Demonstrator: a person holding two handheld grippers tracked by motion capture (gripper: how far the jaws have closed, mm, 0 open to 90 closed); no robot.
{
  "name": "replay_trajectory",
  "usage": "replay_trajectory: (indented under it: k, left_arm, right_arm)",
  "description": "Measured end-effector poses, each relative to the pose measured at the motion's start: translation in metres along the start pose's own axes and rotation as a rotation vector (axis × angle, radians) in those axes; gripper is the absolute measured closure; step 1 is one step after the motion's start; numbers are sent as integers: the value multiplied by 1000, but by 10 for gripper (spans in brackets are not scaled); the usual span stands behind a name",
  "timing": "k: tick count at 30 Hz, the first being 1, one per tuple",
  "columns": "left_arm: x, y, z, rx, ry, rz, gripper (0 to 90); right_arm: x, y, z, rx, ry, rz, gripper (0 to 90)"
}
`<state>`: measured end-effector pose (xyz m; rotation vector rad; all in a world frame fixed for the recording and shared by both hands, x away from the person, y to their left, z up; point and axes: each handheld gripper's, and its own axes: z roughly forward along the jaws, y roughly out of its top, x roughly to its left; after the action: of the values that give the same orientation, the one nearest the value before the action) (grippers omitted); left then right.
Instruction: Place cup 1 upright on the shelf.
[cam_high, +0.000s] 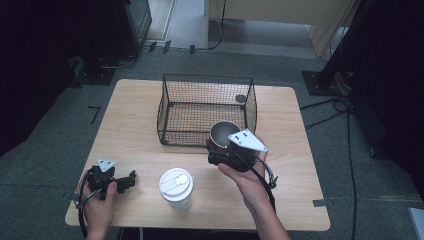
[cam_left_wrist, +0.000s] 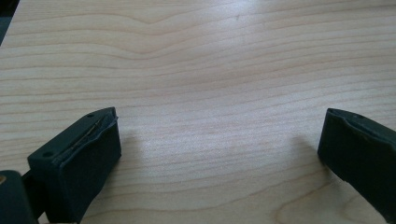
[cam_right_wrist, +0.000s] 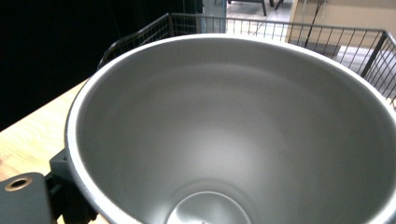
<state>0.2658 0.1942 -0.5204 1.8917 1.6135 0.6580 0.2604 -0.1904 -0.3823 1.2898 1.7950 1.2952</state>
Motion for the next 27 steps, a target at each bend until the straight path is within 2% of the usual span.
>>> replay_trajectory:
  k: [13, 27]
  left_arm:
    - [0, 0, 0, 1, 0, 0, 0]
    - [0, 0, 0, 1, 0, 2, 0]
  right_arm:
    - [5, 25, 9, -37, -5, -26, 75]
    - [12, 43, 25, -54, -7, -40, 75]
